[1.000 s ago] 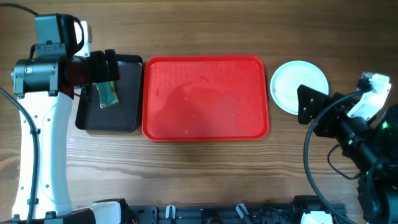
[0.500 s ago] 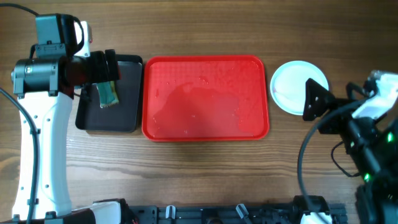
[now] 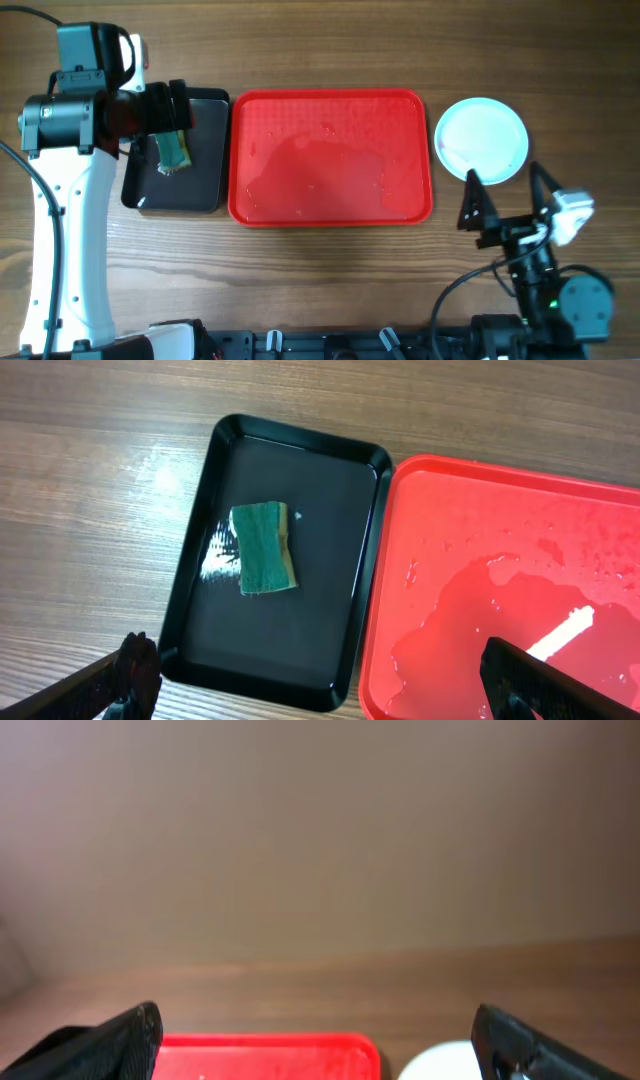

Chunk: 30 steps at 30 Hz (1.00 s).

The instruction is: Clean dirty plates on tray and stack at the side

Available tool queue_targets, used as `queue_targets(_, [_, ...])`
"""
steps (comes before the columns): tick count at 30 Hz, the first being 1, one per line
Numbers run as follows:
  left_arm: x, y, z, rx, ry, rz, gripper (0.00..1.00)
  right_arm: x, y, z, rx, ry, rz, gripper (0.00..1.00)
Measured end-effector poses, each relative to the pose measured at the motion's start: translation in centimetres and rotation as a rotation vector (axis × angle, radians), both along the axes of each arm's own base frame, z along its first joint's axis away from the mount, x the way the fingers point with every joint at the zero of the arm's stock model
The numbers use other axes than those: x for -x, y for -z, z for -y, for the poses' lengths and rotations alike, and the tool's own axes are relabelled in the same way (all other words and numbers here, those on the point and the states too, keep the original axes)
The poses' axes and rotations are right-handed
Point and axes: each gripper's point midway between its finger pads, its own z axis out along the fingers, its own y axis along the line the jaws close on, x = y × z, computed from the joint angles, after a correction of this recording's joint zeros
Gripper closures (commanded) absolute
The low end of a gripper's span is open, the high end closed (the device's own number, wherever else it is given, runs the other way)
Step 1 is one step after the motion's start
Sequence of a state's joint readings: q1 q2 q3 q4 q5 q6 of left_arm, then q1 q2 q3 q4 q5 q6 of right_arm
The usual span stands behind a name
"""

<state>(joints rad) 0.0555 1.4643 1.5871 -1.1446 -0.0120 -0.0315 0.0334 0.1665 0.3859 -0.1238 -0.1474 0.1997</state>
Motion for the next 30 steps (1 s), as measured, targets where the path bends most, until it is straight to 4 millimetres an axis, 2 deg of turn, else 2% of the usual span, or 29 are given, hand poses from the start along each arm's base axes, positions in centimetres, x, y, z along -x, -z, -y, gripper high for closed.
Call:
queue_targets(5, [0.0,0.0,0.0,0.0,0.0,0.0,0.0,-0.4,3.3,-0.3,-0.015,-0.013,0.049,0.01])
queue_targets(8, [0.0,0.0,0.0,0.0,0.0,0.0,0.0,-1.0,5.9,-0.3,-0.024,-0.012,0.032,0.0])
queue_targets(14, [0.0,0.0,0.0,0.0,0.0,0.0,0.0,-1.5,8.4,0.0,-0.03,0.007,0.015,0.0])
queue_targets(20, [0.0,0.0,0.0,0.0,0.0,0.0,0.0,-1.8,11.6,0.3,-0.028,0.023,-0.1,0.0])
queue_targets(30, [0.0,0.0,0.0,0.0,0.0,0.0,0.0,-1.8,12.0,0.3,-0.028,0.027,-0.112,0.0])
